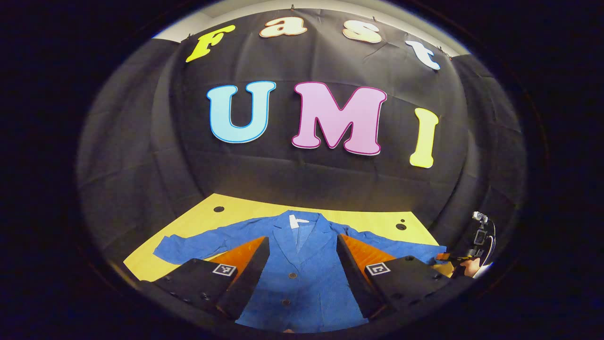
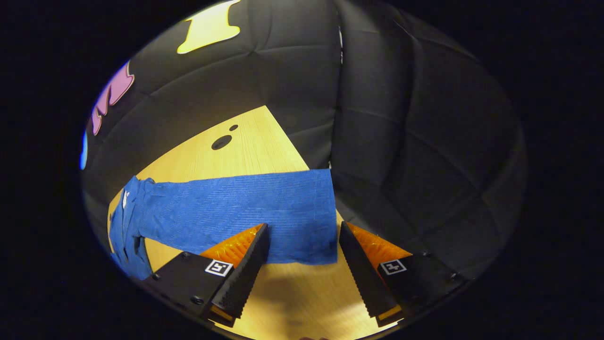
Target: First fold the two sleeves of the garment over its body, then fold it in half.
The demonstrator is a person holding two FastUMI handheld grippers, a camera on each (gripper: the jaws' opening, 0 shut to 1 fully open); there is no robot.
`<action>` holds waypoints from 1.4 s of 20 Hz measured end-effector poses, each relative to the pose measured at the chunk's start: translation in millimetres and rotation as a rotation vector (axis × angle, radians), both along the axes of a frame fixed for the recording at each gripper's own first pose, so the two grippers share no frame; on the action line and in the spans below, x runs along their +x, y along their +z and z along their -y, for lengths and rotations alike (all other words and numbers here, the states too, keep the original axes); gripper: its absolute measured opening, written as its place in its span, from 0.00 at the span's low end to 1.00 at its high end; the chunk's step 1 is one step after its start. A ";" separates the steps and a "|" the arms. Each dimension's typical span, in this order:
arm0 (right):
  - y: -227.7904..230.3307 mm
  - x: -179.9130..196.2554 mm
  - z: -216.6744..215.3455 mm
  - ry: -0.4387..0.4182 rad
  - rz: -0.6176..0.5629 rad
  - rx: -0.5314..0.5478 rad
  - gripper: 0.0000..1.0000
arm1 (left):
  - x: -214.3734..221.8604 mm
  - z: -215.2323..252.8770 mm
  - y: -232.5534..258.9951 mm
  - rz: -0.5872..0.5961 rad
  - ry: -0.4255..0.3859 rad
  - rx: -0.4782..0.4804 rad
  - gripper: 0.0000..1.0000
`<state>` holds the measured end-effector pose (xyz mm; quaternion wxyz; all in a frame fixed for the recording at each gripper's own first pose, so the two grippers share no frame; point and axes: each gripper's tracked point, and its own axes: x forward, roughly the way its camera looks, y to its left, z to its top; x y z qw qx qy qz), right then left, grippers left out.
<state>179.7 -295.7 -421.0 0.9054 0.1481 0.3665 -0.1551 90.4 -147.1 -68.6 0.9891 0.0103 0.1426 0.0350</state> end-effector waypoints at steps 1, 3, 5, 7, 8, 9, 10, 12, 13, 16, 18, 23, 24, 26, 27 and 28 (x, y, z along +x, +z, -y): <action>-0.6 -1.3 -1.0 0.017 0.001 -0.020 0.88 | 4.2 7.0 -1.3 0.000 -0.013 -0.002 0.82; -2.0 -1.1 -1.0 0.020 -0.029 -0.074 0.87 | 11.2 17.6 -4.8 -0.006 -0.035 -0.002 0.82; -6.5 0.9 -19.3 0.051 -0.029 -0.022 0.64 | 17.8 27.7 -7.1 -0.008 -0.062 -0.006 0.82; -6.7 1.5 -28.9 0.011 -0.048 0.097 0.28 | 21.2 32.4 -7.0 -0.006 -0.083 -0.004 0.82; -2.7 7.6 -28.7 -0.024 -0.022 0.146 0.10 | 21.2 33.1 -4.6 0.003 -0.091 -0.004 0.82; -8.1 9.5 -30.1 -0.056 -0.031 0.195 0.10 | 21.2 32.7 -3.0 0.009 -0.096 -0.005 0.82; -0.6 7.3 -24.6 -0.073 -0.023 0.205 0.01 | 20.5 29.9 -2.5 0.012 -0.096 -0.004 0.82; 12.4 10.8 -20.7 -0.064 0.011 0.178 0.01 | 18.3 17.2 -0.4 0.023 -0.081 -0.006 0.82; 24.5 13.1 -19.4 -0.055 0.032 0.163 0.01 | 17.2 10.8 0.8 0.029 -0.074 -0.016 0.82; 72.4 21.7 -33.7 -0.017 0.100 0.120 0.01 | 13.0 -8.3 -2.6 0.039 -0.060 -0.059 0.82; 110.9 28.7 -48.2 0.015 0.165 0.077 0.01 | 10.9 -25.5 0.7 0.060 -0.054 -0.081 0.82; 205.2 31.1 -135.6 0.048 0.311 0.055 0.00 | -8.7 -94.3 3.9 0.100 -0.051 -0.116 0.82; 221.6 30.7 -164.5 0.064 0.338 0.063 0.00 | -14.2 -115.7 1.7 0.102 -0.042 -0.109 0.82; 252.7 32.7 -222.6 0.097 0.408 0.086 0.00 | -28.5 -162.1 -3.1 0.084 -0.016 -0.096 0.82; 261.8 35.2 -253.9 0.116 0.401 0.086 0.00 | -37.2 -185.8 -1.8 0.086 -0.005 -0.092 0.82; 267.2 35.0 -276.6 0.159 0.397 0.031 0.00 | -45.9 -210.8 0.7 0.092 0.012 -0.086 0.82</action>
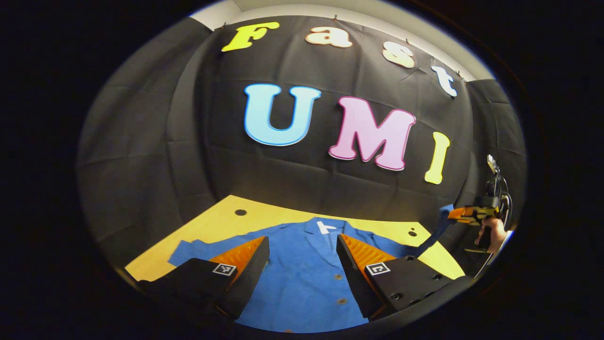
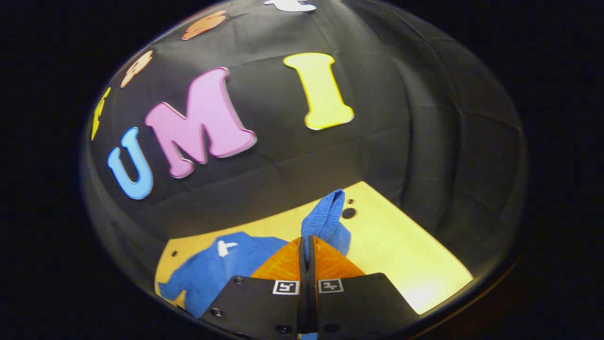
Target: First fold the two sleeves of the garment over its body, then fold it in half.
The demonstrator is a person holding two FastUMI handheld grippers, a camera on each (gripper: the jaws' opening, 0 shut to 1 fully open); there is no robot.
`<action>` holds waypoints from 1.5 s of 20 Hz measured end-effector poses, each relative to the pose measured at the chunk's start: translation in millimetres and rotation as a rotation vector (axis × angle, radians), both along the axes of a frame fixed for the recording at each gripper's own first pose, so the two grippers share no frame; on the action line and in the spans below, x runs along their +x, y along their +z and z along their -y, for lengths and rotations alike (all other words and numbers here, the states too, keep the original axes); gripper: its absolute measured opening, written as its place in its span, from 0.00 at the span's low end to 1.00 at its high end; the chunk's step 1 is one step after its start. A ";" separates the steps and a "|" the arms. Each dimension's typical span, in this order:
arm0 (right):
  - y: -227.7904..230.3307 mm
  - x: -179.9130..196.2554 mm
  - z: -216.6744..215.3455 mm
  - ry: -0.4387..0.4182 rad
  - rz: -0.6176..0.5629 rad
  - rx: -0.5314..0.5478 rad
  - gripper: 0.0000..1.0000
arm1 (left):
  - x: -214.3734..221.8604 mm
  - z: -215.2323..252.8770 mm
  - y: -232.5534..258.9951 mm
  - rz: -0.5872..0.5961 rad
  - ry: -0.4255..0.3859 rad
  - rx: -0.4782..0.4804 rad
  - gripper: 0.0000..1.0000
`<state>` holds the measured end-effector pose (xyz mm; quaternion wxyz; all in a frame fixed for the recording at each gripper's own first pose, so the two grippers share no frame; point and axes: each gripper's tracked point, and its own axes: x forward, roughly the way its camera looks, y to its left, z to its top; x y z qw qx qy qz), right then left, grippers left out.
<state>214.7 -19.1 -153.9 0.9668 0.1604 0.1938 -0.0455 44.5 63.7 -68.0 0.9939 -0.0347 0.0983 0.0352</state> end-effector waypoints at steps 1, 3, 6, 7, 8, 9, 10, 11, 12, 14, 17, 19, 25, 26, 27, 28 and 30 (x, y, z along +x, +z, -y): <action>15.2 5.4 -28.2 0.045 0.042 -0.053 0.00 | -8.6 -25.5 0.4 0.004 0.023 0.005 0.82; 39.5 16.7 -96.9 0.133 0.075 -0.074 0.00 | -25.6 -71.1 -4.2 0.002 0.069 0.009 0.82; 31.7 30.3 -186.0 0.206 0.030 -0.026 0.00 | -50.5 -131.9 -14.4 -0.013 0.156 -0.002 0.82; 21.9 33.7 -213.0 0.237 0.008 -0.034 0.00 | -58.7 -148.8 -16.6 -0.019 0.184 -0.008 0.82; 13.2 38.2 -239.8 0.265 -0.004 -0.053 0.00 | -67.5 -163.4 -21.0 -0.026 0.211 -0.012 0.82; 2.2 46.8 -264.7 0.298 -0.008 -0.085 0.00 | -76.2 -176.7 -24.2 -0.032 0.235 -0.016 0.82; -14.1 54.5 -288.3 0.330 -0.024 -0.109 0.00 | -86.3 -187.2 -28.2 -0.041 0.256 -0.019 0.82; -31.2 59.2 -311.4 0.352 -0.052 -0.113 0.00 | -94.9 -196.2 -30.2 -0.049 0.275 -0.019 0.82; -48.6 62.3 -333.1 0.369 -0.076 -0.094 0.00 | -102.5 -204.4 -31.0 -0.059 0.294 -0.015 0.82; -92.6 70.4 -375.7 0.384 -0.132 -0.049 0.00 | -115.8 -216.3 -33.5 -0.081 0.326 -0.005 0.82; -156.3 72.3 -404.3 0.369 -0.261 -0.009 0.00 | -133.5 -226.2 -41.8 -0.112 0.357 0.017 0.82; -189.7 71.0 -424.8 0.386 -0.326 0.051 0.01 | -138.8 -229.3 -45.7 -0.136 0.367 0.049 0.82; -173.9 36.9 -475.0 0.564 -0.413 0.335 0.72 | -108.1 -227.6 -70.6 -0.175 0.333 -0.054 0.82; -164.8 35.7 -470.3 0.582 -0.394 0.312 0.87 | -97.3 -229.3 -77.1 -0.182 0.328 -0.074 0.82; -153.5 34.7 -463.7 0.598 -0.371 0.290 0.94 | -86.3 -231.6 -81.9 -0.186 0.316 -0.090 0.82; -136.6 33.1 -452.0 0.615 -0.343 0.266 0.97 | -74.3 -235.2 -89.1 -0.199 0.308 -0.101 0.82; -95.2 17.5 -425.7 0.645 -0.258 0.200 0.97 | -51.4 -245.1 -107.3 -0.254 0.288 -0.105 0.83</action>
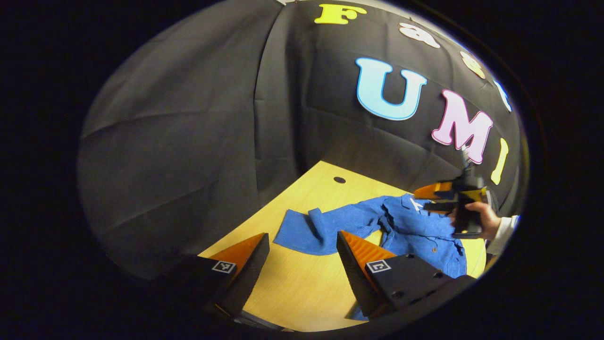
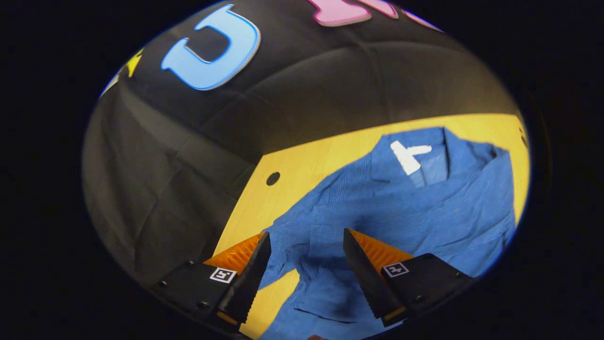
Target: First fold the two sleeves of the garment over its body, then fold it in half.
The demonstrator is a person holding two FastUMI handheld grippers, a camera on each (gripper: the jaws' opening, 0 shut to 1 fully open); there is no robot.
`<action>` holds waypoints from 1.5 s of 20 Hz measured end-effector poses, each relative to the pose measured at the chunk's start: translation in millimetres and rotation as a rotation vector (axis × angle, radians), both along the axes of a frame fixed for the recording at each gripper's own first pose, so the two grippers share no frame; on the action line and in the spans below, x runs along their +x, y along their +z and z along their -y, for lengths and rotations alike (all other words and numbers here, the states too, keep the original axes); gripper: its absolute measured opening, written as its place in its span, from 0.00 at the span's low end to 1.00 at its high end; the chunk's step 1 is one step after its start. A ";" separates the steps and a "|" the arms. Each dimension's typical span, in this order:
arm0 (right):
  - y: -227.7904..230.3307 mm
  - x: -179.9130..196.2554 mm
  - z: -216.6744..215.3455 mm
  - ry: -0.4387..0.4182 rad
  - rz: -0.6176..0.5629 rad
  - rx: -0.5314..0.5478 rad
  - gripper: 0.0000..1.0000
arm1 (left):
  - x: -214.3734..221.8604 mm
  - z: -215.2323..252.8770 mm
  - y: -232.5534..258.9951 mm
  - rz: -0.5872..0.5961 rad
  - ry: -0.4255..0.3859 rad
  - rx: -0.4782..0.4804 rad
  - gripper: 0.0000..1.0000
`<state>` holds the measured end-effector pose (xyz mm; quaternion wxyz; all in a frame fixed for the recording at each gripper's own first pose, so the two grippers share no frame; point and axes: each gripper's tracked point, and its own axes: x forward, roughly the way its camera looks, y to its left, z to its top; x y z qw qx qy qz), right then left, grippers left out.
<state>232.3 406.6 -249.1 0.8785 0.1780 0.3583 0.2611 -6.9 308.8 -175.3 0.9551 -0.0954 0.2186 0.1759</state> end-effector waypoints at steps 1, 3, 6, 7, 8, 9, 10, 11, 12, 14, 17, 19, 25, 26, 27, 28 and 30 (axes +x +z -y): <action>23.1 -13.3 14.0 0.023 0.050 -0.012 0.97 | 10.7 -5.7 -11.0 -0.051 -0.013 -0.003 0.83; 64.4 -47.9 50.3 0.057 0.139 -0.043 0.97 | 39.2 -16.2 -33.9 -0.106 -0.026 -0.026 0.82; 109.2 -98.1 98.2 0.039 0.187 -0.029 0.97 | 66.9 -35.1 -66.3 -0.177 -0.005 -0.092 0.84; 120.7 -110.5 116.1 0.013 0.185 -0.009 0.97 | 71.5 -40.9 -77.2 -0.203 0.010 -0.106 0.84; 124.2 -119.2 133.2 -0.017 0.182 0.016 0.96 | 75.5 -45.1 -86.3 -0.221 0.022 -0.113 0.84; 124.0 -121.1 152.6 -0.049 0.172 0.027 0.96 | 76.6 -51.0 -94.2 -0.242 0.038 -0.110 0.84; 122.7 -124.0 173.3 -0.086 0.162 0.028 0.97 | 78.4 -58.5 -103.0 -0.260 0.050 -0.103 0.85; 121.9 -125.4 192.4 -0.116 0.155 0.024 0.96 | 80.6 -64.0 -111.5 -0.280 0.055 -0.097 0.85; 121.3 -130.1 211.6 -0.151 0.144 0.022 0.96 | 80.2 -66.1 -118.6 -0.304 0.064 -0.095 0.85; 117.0 -134.3 240.8 -0.205 0.097 0.043 0.96 | 81.7 -72.2 -130.6 -0.331 0.088 -0.101 0.85; 121.1 -127.7 270.4 -0.270 0.097 0.043 0.96 | 84.9 -74.2 -130.1 -0.328 0.080 -0.073 0.84; 126.7 -124.5 277.6 -0.286 0.100 0.057 0.96 | 84.0 -76.3 -134.0 -0.357 0.050 -0.005 0.84; 124.9 -127.2 273.1 -0.264 0.089 0.075 0.96 | 101.6 -38.2 -146.8 -0.328 -0.116 0.026 0.44; 122.9 -126.8 270.5 -0.258 0.085 0.069 0.96 | 100.5 -37.7 -142.5 -0.309 -0.126 -0.013 0.26; 122.5 -127.4 270.2 -0.254 0.085 0.065 0.96 | 98.6 -37.9 -138.6 -0.301 -0.117 -0.083 0.07; 122.6 -128.9 269.5 -0.252 0.084 0.062 0.96 | 96.5 -39.0 -137.0 -0.307 -0.092 -0.179 0.06; 123.5 -129.8 270.8 -0.251 0.086 0.053 0.96 | 99.8 -42.9 -129.2 -0.308 -0.035 -0.346 0.00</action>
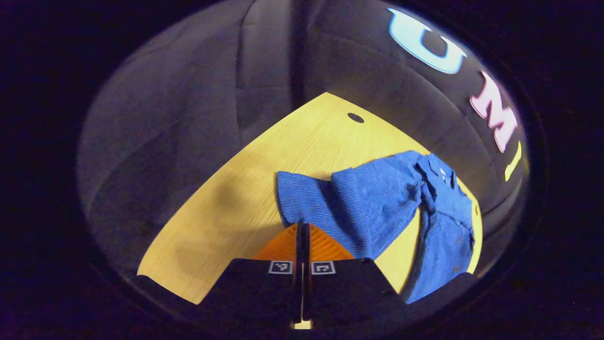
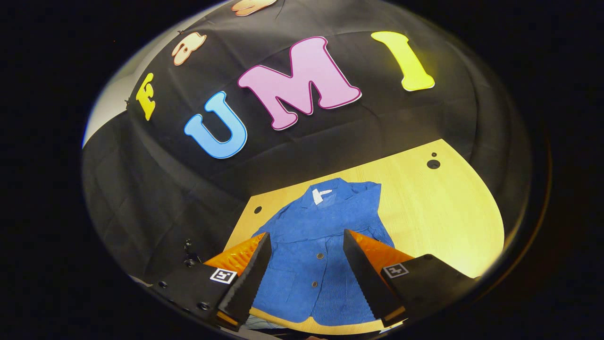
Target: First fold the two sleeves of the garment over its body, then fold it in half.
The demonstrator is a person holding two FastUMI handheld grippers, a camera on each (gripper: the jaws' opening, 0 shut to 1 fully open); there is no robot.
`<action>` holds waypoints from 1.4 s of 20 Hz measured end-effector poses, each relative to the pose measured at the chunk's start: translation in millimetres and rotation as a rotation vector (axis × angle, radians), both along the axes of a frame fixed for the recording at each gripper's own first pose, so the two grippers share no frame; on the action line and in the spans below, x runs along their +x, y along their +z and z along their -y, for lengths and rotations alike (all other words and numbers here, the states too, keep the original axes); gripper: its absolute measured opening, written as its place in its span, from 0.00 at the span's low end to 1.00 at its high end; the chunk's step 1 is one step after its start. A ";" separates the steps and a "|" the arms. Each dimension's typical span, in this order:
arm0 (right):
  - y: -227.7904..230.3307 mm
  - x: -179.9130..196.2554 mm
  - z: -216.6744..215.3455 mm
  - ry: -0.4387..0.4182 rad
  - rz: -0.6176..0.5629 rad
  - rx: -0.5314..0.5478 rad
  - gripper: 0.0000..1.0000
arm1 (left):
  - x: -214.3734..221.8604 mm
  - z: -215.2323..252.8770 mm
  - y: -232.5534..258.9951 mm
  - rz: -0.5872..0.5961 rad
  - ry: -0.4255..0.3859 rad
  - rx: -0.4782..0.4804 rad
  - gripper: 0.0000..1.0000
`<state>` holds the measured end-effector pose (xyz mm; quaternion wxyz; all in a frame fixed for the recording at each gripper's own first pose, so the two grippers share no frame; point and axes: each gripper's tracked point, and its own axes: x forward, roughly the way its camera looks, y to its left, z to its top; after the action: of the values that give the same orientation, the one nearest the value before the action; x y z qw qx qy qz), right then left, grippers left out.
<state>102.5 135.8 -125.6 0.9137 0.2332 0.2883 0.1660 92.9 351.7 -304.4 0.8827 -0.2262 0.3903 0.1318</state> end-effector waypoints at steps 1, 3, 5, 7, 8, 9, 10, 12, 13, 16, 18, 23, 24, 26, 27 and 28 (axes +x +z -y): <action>-0.6 0.4 0.2 -0.001 -0.003 -0.006 0.96 | 0.8 -3.1 5.4 0.003 0.014 -0.019 0.00; 2.7 -2.0 -0.2 -0.003 -0.005 -0.001 0.96 | 8.1 -3.5 31.0 0.070 -0.034 0.036 0.00; 2.5 -2.6 2.7 0.000 0.003 0.010 0.97 | 22.5 21.0 68.8 0.140 -0.107 0.064 0.00; 2.5 -4.0 3.3 0.004 0.003 0.018 0.97 | 42.1 52.3 113.1 0.213 -0.170 0.095 0.00; 1.9 -5.4 2.4 0.008 -0.001 0.025 0.97 | 57.3 69.1 134.5 0.261 -0.199 0.107 0.00; 0.7 -6.0 3.0 0.014 -0.004 0.030 0.97 | 71.4 89.6 156.4 0.306 -0.225 0.109 0.00; -1.0 -5.1 4.5 0.018 -0.006 0.031 0.97 | 86.3 110.0 178.0 0.361 -0.241 0.115 0.00; -1.3 -4.4 8.2 0.022 -0.013 0.026 0.97 | 123.2 161.4 213.1 0.466 -0.284 0.116 0.00; -1.1 -3.0 11.8 0.020 -0.018 0.028 0.97 | 135.3 189.3 225.4 0.492 -0.318 0.108 0.00; -10.1 2.3 36.0 -0.005 -0.034 0.051 0.97 | 171.6 273.4 244.3 0.561 -0.429 0.110 0.00; -20.4 6.1 56.9 -0.026 -0.049 0.057 0.97 | 194.8 341.6 242.2 0.584 -0.501 0.061 0.00; -49.9 16.0 100.3 -0.041 -0.094 0.050 0.96 | 237.4 479.9 166.7 0.461 -0.685 0.051 0.00; -55.6 17.2 109.2 -0.044 -0.103 0.053 0.96 | 240.9 496.1 139.6 0.397 -0.704 0.061 0.00; -64.3 20.1 125.5 -0.054 -0.121 0.063 0.96 | 232.6 508.2 92.8 0.218 -0.735 0.089 0.00; -70.3 21.9 134.3 -0.063 -0.131 0.065 0.97 | 231.9 510.5 79.1 0.176 -0.742 0.117 0.00; -76.3 22.5 142.1 -0.071 -0.141 0.064 0.96 | 232.0 516.4 68.2 0.153 -0.765 0.125 0.00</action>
<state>125.0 -6.3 -202.0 0.8885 0.2836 0.3381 0.1257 324.9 -164.7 -236.2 0.9068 -0.0193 0.3706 -0.2002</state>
